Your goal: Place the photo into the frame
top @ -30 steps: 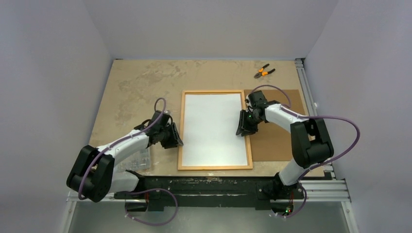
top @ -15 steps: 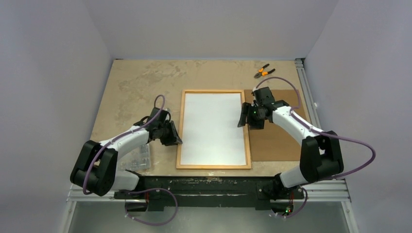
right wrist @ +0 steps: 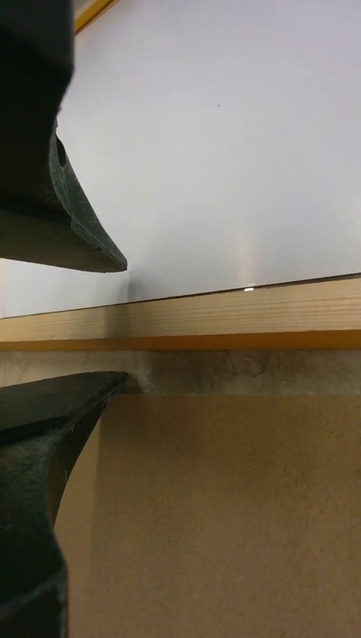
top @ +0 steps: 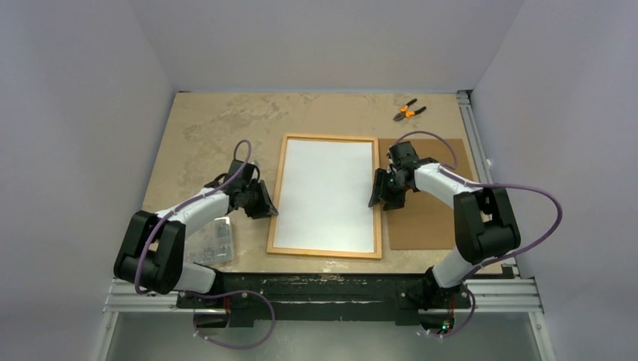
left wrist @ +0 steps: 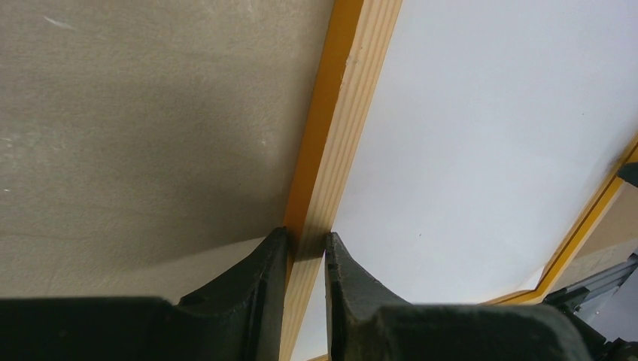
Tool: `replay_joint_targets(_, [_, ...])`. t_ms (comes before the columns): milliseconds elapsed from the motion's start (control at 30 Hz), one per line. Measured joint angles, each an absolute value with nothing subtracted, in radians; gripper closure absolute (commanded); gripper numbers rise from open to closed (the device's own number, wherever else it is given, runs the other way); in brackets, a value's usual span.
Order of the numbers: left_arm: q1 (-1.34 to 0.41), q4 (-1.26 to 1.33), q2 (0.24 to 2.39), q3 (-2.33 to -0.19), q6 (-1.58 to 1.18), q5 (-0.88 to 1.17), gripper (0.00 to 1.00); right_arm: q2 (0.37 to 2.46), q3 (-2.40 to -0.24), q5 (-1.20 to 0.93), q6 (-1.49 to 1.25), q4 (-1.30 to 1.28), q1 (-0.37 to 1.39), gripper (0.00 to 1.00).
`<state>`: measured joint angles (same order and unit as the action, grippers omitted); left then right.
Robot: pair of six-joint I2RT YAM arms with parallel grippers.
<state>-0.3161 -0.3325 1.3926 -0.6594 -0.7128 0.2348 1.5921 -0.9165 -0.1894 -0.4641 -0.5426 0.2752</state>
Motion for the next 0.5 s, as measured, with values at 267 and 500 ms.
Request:
replay_joint_targets(267, [-0.274, -0.353, 1.436, -0.709, -0.691, 0.224, 0.93, 1.715, -1.032, -0.230, -0.479, -0.524, 0.308, 0.51])
replay_joint_targets(500, [-0.230, -0.368, 1.474, -0.746, -0.677, 0.221, 0.91, 1.802, -1.135, -0.231, -0.489, -0.505, 0.316, 0.50])
